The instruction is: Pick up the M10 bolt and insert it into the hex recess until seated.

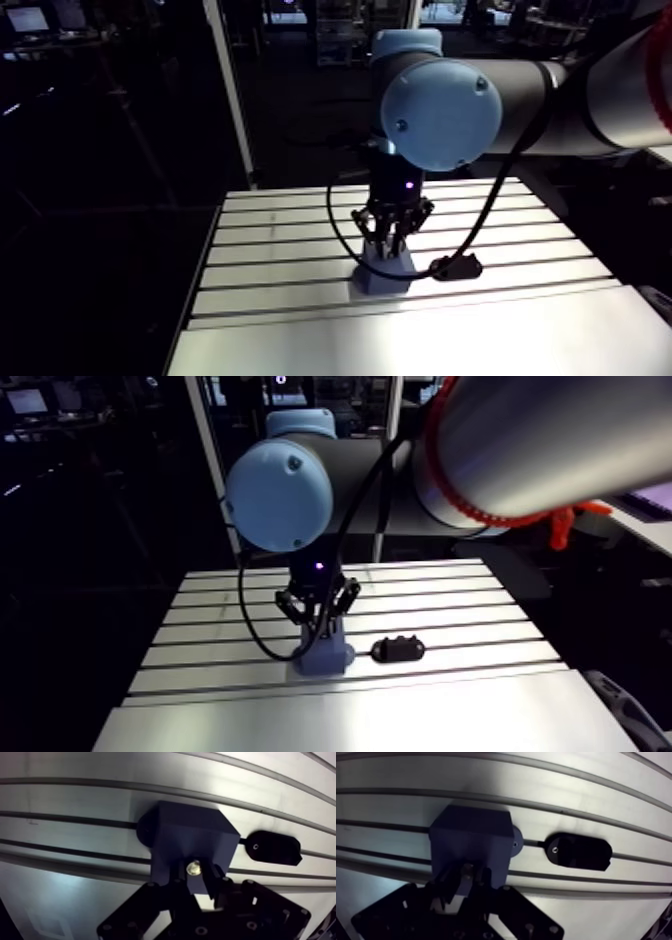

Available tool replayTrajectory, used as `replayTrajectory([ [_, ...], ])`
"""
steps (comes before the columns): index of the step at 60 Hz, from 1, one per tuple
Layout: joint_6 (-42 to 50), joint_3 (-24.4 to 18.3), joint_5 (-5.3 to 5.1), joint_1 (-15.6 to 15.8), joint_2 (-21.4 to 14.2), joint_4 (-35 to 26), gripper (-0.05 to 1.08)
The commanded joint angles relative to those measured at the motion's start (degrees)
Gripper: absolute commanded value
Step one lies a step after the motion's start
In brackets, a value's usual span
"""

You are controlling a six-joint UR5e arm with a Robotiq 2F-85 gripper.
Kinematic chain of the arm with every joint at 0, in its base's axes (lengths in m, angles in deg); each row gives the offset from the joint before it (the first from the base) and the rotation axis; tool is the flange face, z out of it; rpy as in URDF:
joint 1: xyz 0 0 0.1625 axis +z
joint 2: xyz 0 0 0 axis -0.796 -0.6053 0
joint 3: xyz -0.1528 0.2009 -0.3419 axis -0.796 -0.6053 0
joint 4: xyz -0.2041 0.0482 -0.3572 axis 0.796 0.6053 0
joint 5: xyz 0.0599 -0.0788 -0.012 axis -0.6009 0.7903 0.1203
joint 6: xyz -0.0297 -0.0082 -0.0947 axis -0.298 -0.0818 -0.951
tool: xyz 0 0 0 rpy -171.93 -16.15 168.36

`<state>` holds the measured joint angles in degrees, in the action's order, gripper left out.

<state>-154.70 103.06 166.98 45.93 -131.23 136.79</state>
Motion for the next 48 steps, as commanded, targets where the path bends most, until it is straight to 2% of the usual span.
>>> replayTrajectory([
  [1,-0.10,-0.26,0.00,0.04,0.11,0.01,0.67],
  [48,-0.54,-0.71,0.00,0.05,0.28,-0.16,0.67],
])
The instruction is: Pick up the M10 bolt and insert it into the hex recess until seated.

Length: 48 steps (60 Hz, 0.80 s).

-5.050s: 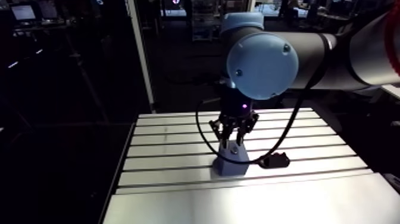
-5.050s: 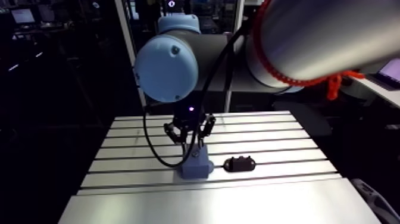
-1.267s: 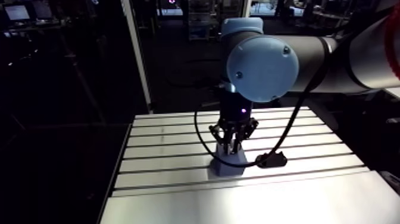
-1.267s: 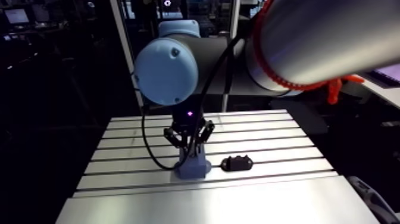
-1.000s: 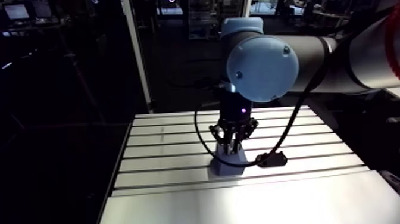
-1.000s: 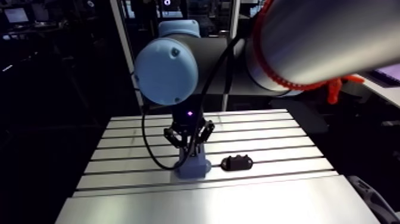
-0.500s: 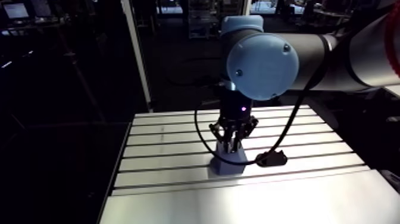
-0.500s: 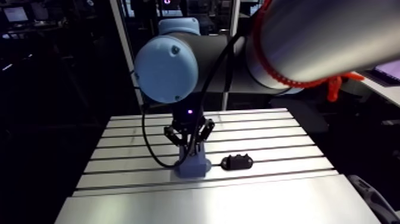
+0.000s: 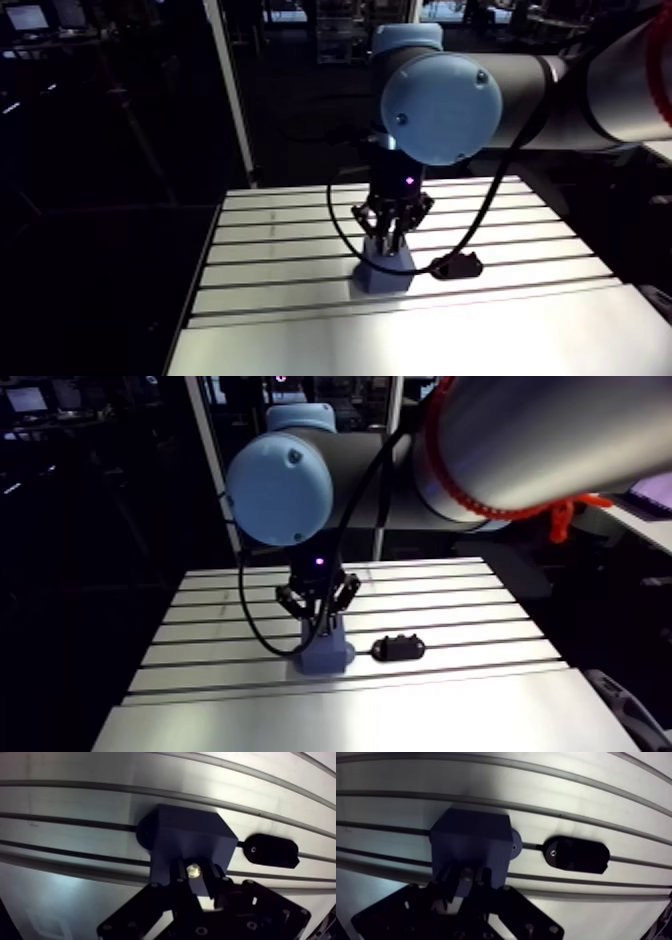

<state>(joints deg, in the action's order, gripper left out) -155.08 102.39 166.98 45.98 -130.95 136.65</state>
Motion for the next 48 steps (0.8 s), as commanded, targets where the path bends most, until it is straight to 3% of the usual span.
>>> replayTrajectory([
  [1,-0.16,-0.04,0.00,0.00,0.00,-0.03,0.67],
  [48,-0.16,0.14,0.00,-0.01,-0.07,-0.12,0.69],
])
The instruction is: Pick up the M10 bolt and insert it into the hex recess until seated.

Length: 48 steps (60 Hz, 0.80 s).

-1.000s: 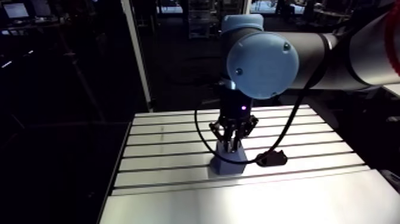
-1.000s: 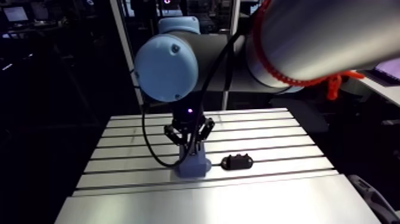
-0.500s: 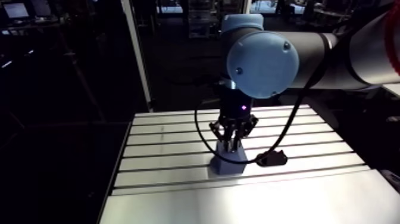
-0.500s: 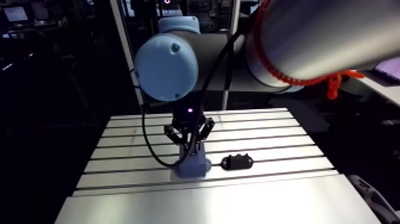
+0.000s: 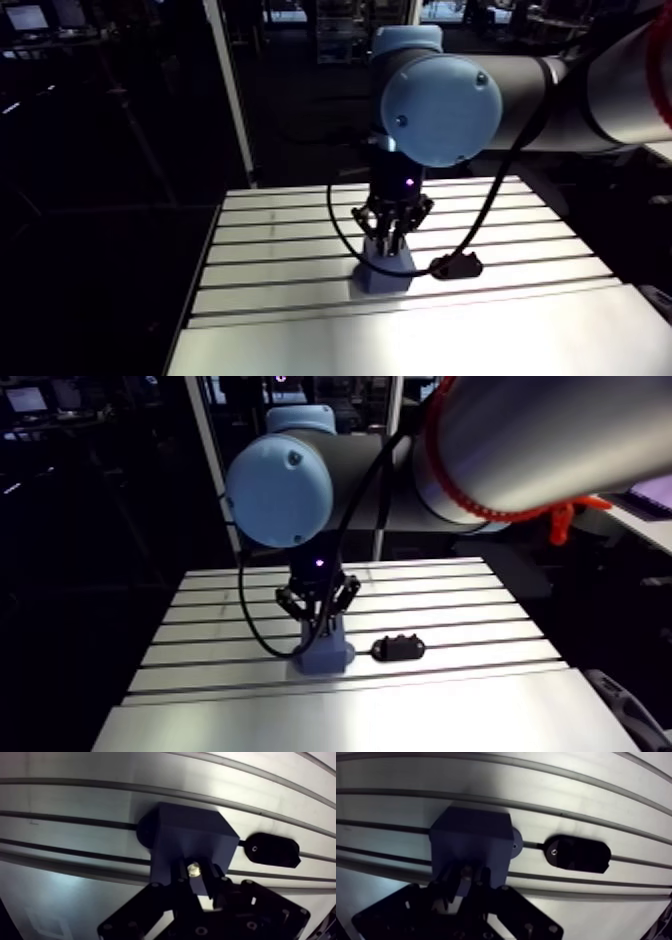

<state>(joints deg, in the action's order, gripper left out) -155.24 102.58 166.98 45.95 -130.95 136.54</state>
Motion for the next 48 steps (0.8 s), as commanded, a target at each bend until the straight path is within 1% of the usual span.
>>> replayTrajectory([
  [1,0.00,-0.06,0.00,0.03,-0.08,-0.01,0.69],
  [21,0.00,-0.06,0.00,-0.06,-0.17,-0.26,0.72],
  [24,-0.09,-0.13,0.00,0.02,-0.25,-0.36,0.75],
  [48,-0.43,-0.39,0.01,0.19,-0.52,-1.24,0.77],
])
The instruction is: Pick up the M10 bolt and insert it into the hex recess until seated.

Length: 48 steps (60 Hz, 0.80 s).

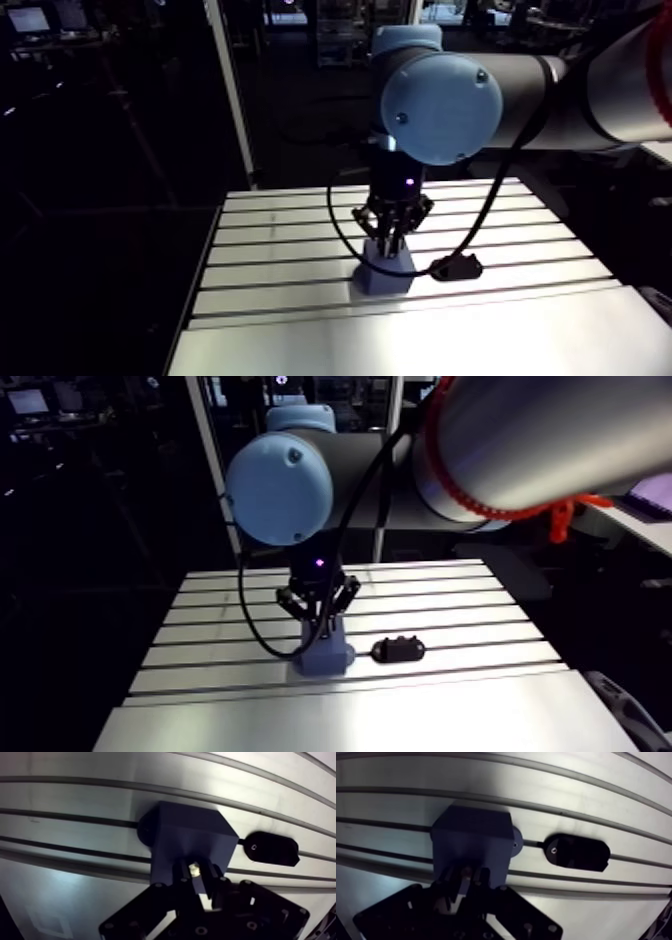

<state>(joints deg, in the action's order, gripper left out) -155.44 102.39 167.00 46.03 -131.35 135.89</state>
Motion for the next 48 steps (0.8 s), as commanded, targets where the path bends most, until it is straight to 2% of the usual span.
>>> replayTrajectory([
  [1,-0.23,-0.29,-0.02,0.12,-0.13,-0.66,0.78],
  [14,-0.72,-0.39,0.16,0.21,-0.21,-1.03,0.80],
  [48,-13.59,-0.58,0.51,0.21,-0.57,-1.11,0.80],
])
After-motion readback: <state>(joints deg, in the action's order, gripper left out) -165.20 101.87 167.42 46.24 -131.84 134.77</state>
